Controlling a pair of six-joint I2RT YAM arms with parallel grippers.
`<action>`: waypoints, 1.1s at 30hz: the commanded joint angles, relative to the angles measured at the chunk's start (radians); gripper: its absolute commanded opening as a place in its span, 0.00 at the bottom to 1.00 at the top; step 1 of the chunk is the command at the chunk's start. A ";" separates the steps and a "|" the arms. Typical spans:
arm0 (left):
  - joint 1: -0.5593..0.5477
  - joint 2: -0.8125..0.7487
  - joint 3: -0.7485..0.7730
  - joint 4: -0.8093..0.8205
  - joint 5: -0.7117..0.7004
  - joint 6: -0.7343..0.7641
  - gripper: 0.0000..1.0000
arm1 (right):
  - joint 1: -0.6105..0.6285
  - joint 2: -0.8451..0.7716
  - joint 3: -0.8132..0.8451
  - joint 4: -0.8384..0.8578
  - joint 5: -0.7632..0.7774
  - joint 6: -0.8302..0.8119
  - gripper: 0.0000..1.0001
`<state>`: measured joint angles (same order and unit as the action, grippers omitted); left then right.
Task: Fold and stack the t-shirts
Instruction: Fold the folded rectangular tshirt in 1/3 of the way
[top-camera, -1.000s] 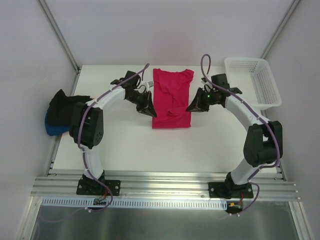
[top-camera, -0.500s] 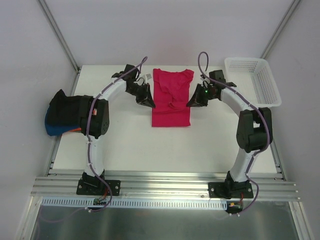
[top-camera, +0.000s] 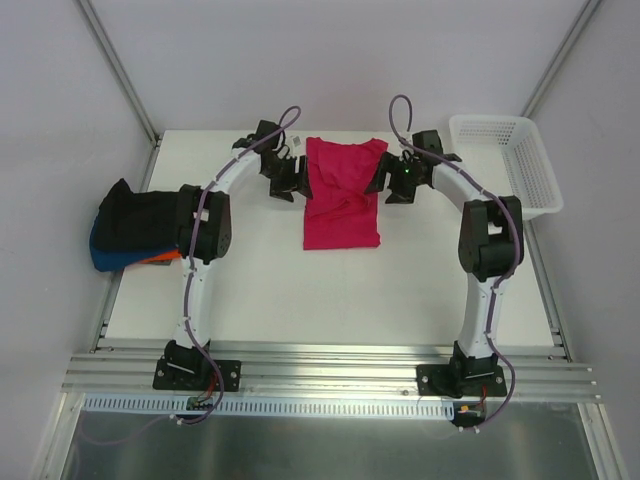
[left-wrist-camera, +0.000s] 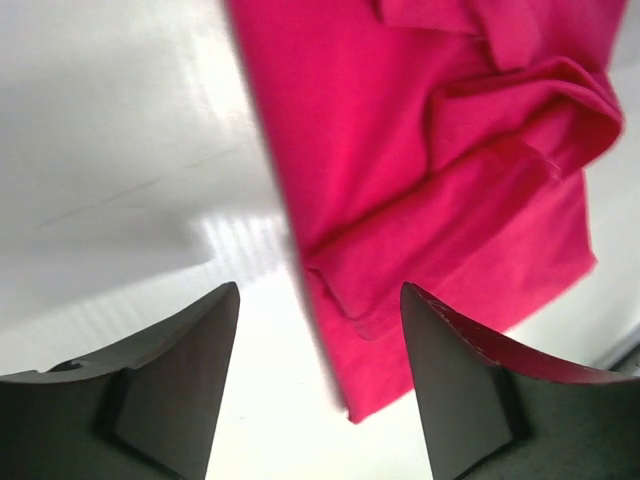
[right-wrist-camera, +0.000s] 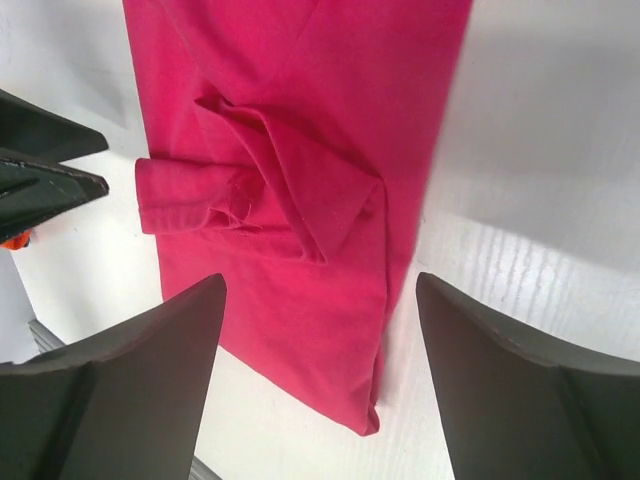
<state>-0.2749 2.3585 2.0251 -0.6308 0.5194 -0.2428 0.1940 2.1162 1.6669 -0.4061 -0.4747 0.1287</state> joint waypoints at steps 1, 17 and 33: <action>0.014 -0.090 0.015 -0.006 -0.133 0.036 0.67 | -0.019 -0.115 0.002 -0.008 0.039 -0.024 0.81; 0.039 -0.485 -0.304 -0.026 -0.156 0.051 0.65 | 0.110 -0.059 -0.061 0.138 -0.212 0.186 0.75; 0.089 -0.605 -0.454 -0.027 -0.210 0.080 0.66 | 0.173 0.097 0.045 0.141 -0.173 0.167 0.75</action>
<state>-0.1944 1.8309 1.5818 -0.6460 0.3279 -0.1883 0.3737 2.1929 1.6314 -0.2855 -0.6594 0.3107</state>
